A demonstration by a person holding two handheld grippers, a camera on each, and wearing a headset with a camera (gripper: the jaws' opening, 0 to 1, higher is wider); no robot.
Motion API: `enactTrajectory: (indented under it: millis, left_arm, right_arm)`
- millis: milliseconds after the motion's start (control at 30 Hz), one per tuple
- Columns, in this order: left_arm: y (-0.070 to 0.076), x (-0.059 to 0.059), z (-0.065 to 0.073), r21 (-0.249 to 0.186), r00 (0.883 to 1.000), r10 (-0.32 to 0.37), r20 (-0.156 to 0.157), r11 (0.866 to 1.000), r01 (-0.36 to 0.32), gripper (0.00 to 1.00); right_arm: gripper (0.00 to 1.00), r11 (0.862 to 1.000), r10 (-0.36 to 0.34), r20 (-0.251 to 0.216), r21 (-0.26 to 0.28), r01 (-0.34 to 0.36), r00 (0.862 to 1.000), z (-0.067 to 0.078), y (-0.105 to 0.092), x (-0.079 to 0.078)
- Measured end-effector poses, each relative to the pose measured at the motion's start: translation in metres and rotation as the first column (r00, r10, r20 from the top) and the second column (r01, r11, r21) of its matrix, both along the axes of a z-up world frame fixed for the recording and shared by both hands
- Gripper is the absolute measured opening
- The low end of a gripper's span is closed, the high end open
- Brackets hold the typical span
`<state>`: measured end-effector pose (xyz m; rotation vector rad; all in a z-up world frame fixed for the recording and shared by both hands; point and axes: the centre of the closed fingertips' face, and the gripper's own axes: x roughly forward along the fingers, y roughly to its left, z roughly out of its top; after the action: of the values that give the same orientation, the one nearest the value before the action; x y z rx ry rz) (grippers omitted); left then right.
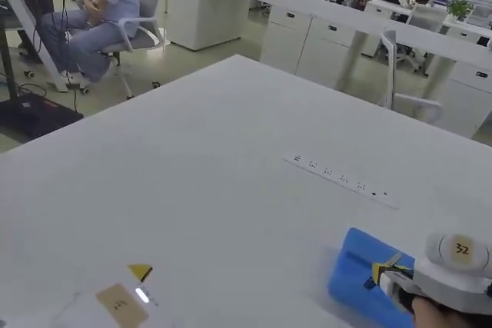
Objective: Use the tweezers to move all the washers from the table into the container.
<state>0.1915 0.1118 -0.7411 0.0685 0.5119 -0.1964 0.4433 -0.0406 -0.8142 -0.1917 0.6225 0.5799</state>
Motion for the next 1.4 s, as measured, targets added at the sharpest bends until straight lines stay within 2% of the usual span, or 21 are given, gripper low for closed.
enactTrajectory:
  millis: [67,267,367,500,600,767,867,967,1167,1333,1400]
  left_arm:
    - [0.0,0.0,0.0,0.003,1.0,0.003,0.002,1.0,-0.003,0.96]
    - [0.001,0.0,0.002,0.003,1.0,0.008,0.008,1.0,-0.008,0.96]
    - [0.001,-0.001,0.002,0.004,1.0,0.011,0.006,1.0,-0.011,0.96]
    - [0.002,-0.001,0.002,0.002,1.0,0.011,0.011,1.0,-0.011,0.96]
    - [0.001,0.0,0.004,0.006,1.0,0.007,0.014,1.0,-0.007,0.96]
    - [-0.002,0.001,0.009,0.004,0.999,0.006,0.035,1.0,-0.006,0.96]
    - [-0.004,-0.001,0.009,0.004,0.999,0.007,0.038,1.0,-0.007,0.95]
    - [-0.004,-0.003,0.01,0.009,0.999,0.007,0.039,1.0,-0.008,0.95]
    - [-0.001,-0.003,0.015,0.015,0.998,0.02,0.058,1.0,-0.021,0.95]
    - [-0.001,-0.002,0.016,0.016,0.998,0.02,0.062,1.0,-0.021,0.95]
    - [-0.002,-0.002,0.016,0.018,0.998,0.018,0.061,1.0,-0.019,0.95]
  right_arm:
    - [0.02,0.999,0.015,0.017,-0.031,-0.014,1.0,-0.001,0.0,0.001]
    - [0.02,1.0,0.023,0.009,-0.019,-0.023,1.0,0.001,0.002,-0.004]
    - [0.02,1.0,0.026,0.042,-0.005,-0.026,0.999,0.014,0.001,-0.01]
    - [0.02,0.998,0.02,0.086,0.062,-0.025,0.996,0.04,-0.005,-0.018]
    - [0.02,0.994,0.007,0.109,0.107,-0.019,0.994,0.057,-0.017,-0.033]
    - [0.02,0.993,0.011,0.133,0.115,-0.026,0.991,0.067,-0.035,-0.059]
    - [0.02,0.99,0.015,0.097,0.137,-0.028,0.995,0.062,-0.037,-0.072]
    - [0.02,0.993,0.015,0.096,0.119,-0.026,0.995,0.054,-0.04,-0.084]
    - [0.02,0.998,0.025,0.037,0.064,-0.027,0.999,0.025,-0.043,-0.084]
    - [0.02,0.999,0.038,0.016,0.033,-0.039,0.999,0.013,-0.043,-0.083]
    - [0.02,0.999,0.041,-0.006,0.028,-0.041,0.999,0.008,-0.044,-0.083]
